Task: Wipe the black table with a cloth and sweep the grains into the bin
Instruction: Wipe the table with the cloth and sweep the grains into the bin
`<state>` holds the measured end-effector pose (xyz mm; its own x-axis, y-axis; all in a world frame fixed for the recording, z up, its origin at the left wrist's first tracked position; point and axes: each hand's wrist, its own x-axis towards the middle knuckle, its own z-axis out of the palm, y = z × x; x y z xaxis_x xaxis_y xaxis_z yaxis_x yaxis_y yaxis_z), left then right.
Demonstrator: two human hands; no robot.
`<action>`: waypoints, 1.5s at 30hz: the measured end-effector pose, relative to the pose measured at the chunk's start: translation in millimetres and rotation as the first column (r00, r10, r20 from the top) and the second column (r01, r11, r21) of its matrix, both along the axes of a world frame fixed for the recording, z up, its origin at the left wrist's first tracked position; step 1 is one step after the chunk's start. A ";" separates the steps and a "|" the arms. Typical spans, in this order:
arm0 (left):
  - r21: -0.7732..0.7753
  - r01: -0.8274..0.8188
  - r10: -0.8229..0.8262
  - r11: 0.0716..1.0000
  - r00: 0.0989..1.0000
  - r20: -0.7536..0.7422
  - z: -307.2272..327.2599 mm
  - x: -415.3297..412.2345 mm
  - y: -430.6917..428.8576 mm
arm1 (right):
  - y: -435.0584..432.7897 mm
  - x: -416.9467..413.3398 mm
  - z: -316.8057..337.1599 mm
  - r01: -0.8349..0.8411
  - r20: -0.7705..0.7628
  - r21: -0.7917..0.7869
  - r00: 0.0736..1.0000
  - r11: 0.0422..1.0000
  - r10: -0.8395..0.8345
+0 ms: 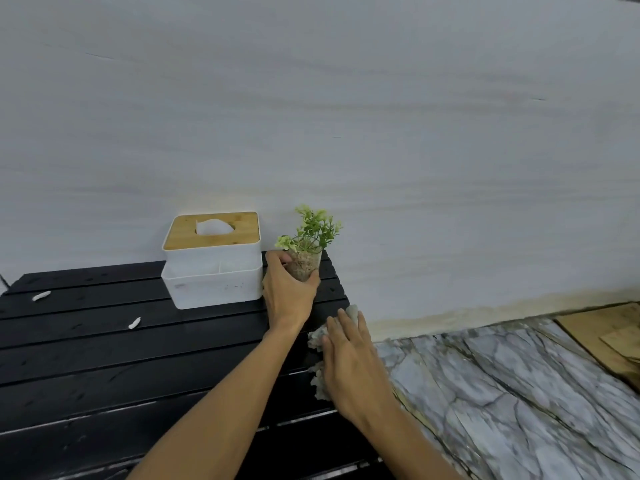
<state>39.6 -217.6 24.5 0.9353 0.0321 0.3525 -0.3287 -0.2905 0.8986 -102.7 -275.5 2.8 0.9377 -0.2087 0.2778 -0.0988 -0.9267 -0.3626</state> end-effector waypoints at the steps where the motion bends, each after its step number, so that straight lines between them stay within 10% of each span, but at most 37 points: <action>1: 0.002 0.011 -0.011 1.000 1.000 0.011 4.6 -2.4 4.6 | 0.9 2.4 2.0 0.026 0.007 -0.024 1.000 0.999 -0.026; 14: -0.149 0.132 -0.118 0.980 0.988 0.104 98.5 -26.9 114.2 | 0.6 103.0 2.4 0.273 -0.022 -0.065 0.961 0.960 -0.275; 22: -0.181 0.137 -0.118 0.974 0.987 0.112 112.6 -25.7 150.9 | -8.8 119.4 9.0 -0.099 -0.083 0.061 0.991 0.993 0.103; 36: -0.185 0.184 -0.160 0.965 0.978 0.137 108.7 -9.4 161.6 | -26.3 205.9 5.6 0.273 -0.018 0.229 0.961 0.935 -0.276; 42: -0.200 0.185 -0.157 0.962 0.977 0.147 114.6 -11.5 160.7 | -27.9 206.1 0.7 -0.199 -0.036 -0.120 0.980 0.973 0.196; 45: -0.206 0.192 -0.165 0.959 0.976 0.144 116.9 -16.2 157.9 | -32.2 188.3 1.5 -0.356 -0.050 -0.004 0.934 0.935 0.355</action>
